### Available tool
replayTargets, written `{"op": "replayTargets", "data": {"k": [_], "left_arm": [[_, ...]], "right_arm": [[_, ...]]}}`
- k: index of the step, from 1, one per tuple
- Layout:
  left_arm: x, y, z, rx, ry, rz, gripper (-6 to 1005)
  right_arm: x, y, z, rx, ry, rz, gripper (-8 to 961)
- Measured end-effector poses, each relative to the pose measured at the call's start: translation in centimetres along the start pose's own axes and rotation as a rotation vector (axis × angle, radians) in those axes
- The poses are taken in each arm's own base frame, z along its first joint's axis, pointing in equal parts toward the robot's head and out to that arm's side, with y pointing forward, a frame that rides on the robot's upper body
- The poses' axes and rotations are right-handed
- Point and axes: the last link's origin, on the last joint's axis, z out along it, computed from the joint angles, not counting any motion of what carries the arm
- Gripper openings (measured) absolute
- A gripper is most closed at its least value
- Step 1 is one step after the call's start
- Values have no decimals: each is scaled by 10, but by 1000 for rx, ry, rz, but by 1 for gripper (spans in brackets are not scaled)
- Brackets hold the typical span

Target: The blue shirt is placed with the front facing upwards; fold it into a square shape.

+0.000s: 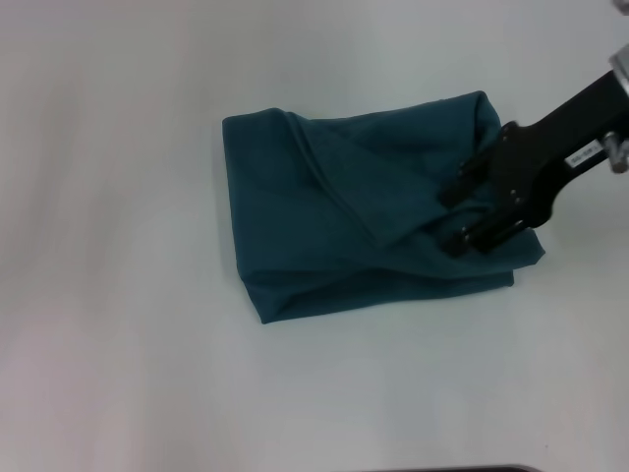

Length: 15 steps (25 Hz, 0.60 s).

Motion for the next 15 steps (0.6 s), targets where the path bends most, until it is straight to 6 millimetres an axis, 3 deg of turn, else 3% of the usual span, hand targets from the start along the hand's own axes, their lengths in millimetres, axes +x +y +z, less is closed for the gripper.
{"op": "replayTargets", "data": {"k": [15], "left_arm": [[1, -1, 3, -6, 3, -10, 963]], "right_arm": [[-14, -5, 41, 52, 18, -130, 697]]}}
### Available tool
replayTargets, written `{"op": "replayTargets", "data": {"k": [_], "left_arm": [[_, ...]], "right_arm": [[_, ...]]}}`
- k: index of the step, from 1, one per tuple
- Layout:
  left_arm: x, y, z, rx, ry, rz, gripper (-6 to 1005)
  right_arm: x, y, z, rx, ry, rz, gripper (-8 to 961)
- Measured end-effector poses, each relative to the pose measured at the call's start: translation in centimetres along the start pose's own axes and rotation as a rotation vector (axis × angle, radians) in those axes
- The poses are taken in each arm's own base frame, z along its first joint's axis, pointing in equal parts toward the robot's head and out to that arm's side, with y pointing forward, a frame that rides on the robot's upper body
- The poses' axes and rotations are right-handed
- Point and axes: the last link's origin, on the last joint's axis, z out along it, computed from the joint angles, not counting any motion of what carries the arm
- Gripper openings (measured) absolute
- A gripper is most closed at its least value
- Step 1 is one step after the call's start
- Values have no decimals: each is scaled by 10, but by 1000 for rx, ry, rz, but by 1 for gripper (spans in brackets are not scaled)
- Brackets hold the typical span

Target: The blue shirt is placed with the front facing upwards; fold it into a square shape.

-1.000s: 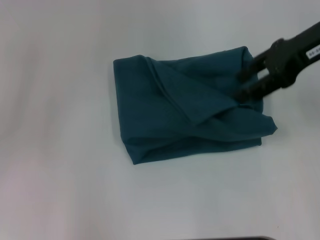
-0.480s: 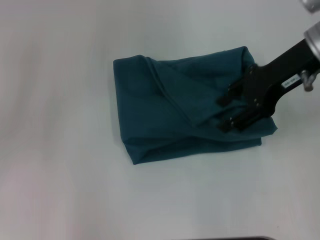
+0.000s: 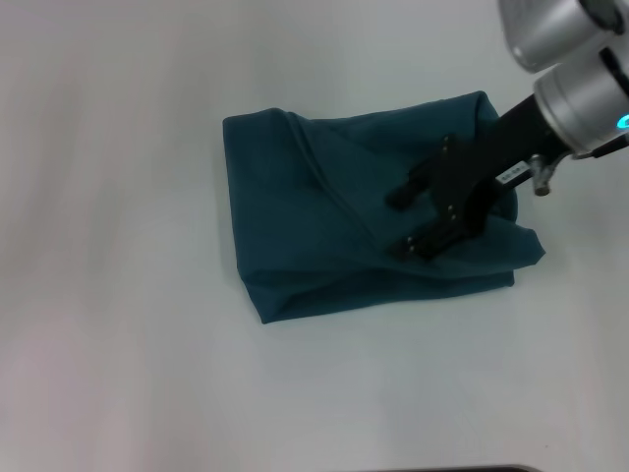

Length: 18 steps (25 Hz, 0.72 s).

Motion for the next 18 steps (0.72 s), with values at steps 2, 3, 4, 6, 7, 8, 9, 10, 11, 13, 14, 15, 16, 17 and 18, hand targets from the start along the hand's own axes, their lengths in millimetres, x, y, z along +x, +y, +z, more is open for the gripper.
{"op": "replayTargets", "data": {"k": [2, 3, 4, 6, 7, 8, 9, 10, 11, 13, 14, 15, 16, 17, 18], "left_arm": [[-1, -1, 0, -2, 1, -6, 963], [-1, -1, 0, -4, 1, -12, 963], [-1, -2, 0, -5, 1, -16, 963], [-2, -2, 1, -8, 0, -19, 963], [-1, -2, 1, -8, 1, -19, 963], [-1, -2, 1, -7, 2, -20, 963], [-1, -2, 1, -7, 3, -20, 963], [-1, -2, 0, -7, 4, -20, 963], [-1, -2, 1, -7, 4, -20, 963], [-1, -2, 1, -8, 5, -20, 963], [-1, -2, 2, -9, 5, -21, 963], [-1, -2, 2, -10, 5, -22, 963], [-1, -2, 3, -11, 5, -22, 963], [-2, -2, 3, -12, 5, -23, 963], [-2, -2, 4, -13, 5, -24, 963]], "right_arm": [[-2, 0, 6, -1, 5, -17, 697], [-2, 0, 9, 1, 12, -25, 697], [-3, -1, 12, 10, 21, -31, 697], [-3, -1, 16, 22, 35, -41, 697], [-3, -1, 17, 23, 41, -47, 697], [-3, -1, 19, 23, 47, -52, 696], [-4, -1, 20, 24, 53, -58, 696], [-4, -1, 21, 27, 57, -62, 696], [-4, -2, 22, 33, 59, -64, 696], [-6, -3, 22, 45, 57, -62, 696], [-6, -4, 22, 52, 55, -60, 696], [-7, -5, 22, 57, 53, -54, 696], [-8, -5, 21, 60, 50, -46, 696], [-9, -6, 20, 64, 44, -37, 697], [-10, -6, 19, 64, 38, -31, 697]]}}
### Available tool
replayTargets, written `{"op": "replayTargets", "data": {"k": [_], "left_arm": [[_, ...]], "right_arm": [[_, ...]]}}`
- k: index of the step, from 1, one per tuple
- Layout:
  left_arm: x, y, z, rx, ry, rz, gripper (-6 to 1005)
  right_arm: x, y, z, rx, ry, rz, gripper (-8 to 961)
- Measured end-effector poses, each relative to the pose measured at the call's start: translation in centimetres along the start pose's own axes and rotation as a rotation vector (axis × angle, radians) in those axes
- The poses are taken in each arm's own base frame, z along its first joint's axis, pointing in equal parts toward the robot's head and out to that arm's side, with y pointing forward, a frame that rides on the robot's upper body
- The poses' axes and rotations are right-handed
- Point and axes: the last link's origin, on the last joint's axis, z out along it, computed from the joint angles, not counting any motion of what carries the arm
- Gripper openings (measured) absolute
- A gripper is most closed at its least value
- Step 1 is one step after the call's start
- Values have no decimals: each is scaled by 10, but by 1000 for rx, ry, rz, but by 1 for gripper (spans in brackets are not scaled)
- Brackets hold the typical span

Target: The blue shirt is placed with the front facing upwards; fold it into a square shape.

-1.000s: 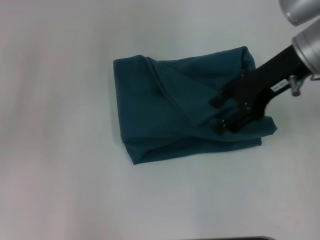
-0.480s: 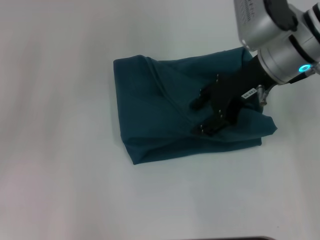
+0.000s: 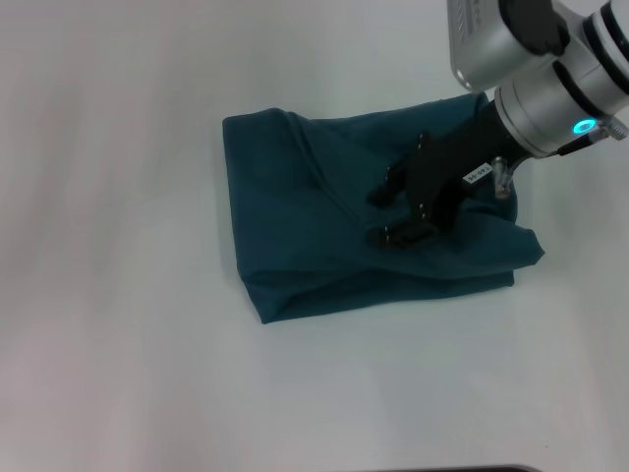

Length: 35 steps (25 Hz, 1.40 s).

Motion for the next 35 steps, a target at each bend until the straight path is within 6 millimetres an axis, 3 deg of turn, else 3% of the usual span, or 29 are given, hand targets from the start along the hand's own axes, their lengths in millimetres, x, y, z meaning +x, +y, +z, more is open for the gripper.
{"op": "replayTargets", "data": {"k": [7, 12, 20, 29, 35], "left_arm": [[-1, 0, 4, -8, -5, -2, 963], [-1, 0, 6, -10, -12, -1, 963], [-1, 0, 6, -13, -7, -1, 963], [-1, 0, 6, -16, -6, 0, 963], [-1, 1, 6, -20, -10, -2, 963]], "right_arm": [[-1, 4, 1, -27, 25, -2, 498], [-1, 5, 0, -26, 23, 5, 256], [-3, 7, -7, -12, 1, 14, 55], [-1, -3, -52, 189, -102, 83, 32], [15, -14, -60, 279, -57, 147, 33]]}}
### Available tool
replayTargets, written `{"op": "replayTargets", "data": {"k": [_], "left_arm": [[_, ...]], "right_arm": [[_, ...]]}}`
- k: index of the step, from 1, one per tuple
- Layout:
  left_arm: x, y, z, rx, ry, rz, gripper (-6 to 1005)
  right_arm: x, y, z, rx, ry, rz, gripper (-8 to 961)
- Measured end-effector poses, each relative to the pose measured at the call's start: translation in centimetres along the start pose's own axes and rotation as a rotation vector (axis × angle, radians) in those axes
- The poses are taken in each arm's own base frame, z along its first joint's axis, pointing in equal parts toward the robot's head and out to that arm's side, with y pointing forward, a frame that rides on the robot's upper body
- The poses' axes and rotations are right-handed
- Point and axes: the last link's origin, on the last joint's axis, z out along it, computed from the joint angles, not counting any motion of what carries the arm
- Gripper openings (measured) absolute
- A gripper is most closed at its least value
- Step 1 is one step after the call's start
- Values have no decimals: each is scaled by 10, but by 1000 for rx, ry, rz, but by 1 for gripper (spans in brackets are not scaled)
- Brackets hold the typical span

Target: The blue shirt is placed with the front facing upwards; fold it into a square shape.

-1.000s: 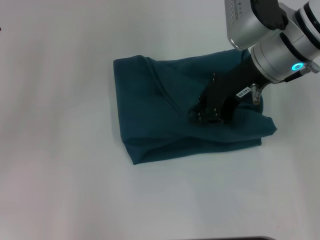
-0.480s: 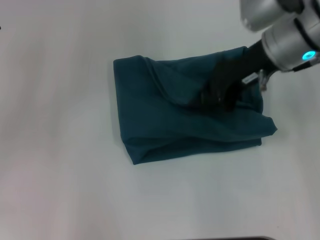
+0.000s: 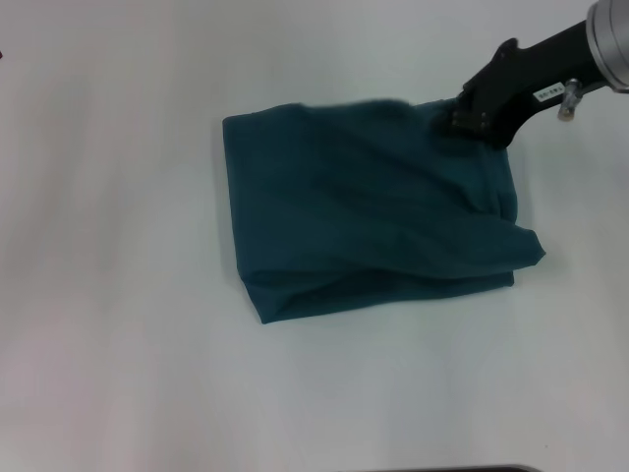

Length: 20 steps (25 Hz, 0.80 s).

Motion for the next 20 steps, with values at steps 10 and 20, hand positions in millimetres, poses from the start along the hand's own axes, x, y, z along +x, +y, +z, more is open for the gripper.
{"op": "replayTargets", "data": {"k": [10, 20], "left_arm": [[-2, -2, 2, -1, 0, -20, 963], [-2, -2, 5, -3, -4, -20, 963]], "right_arm": [[10, -17, 10, 111, 40, 43, 35], [17, -33, 11, 227, 70, 93, 38]]}}
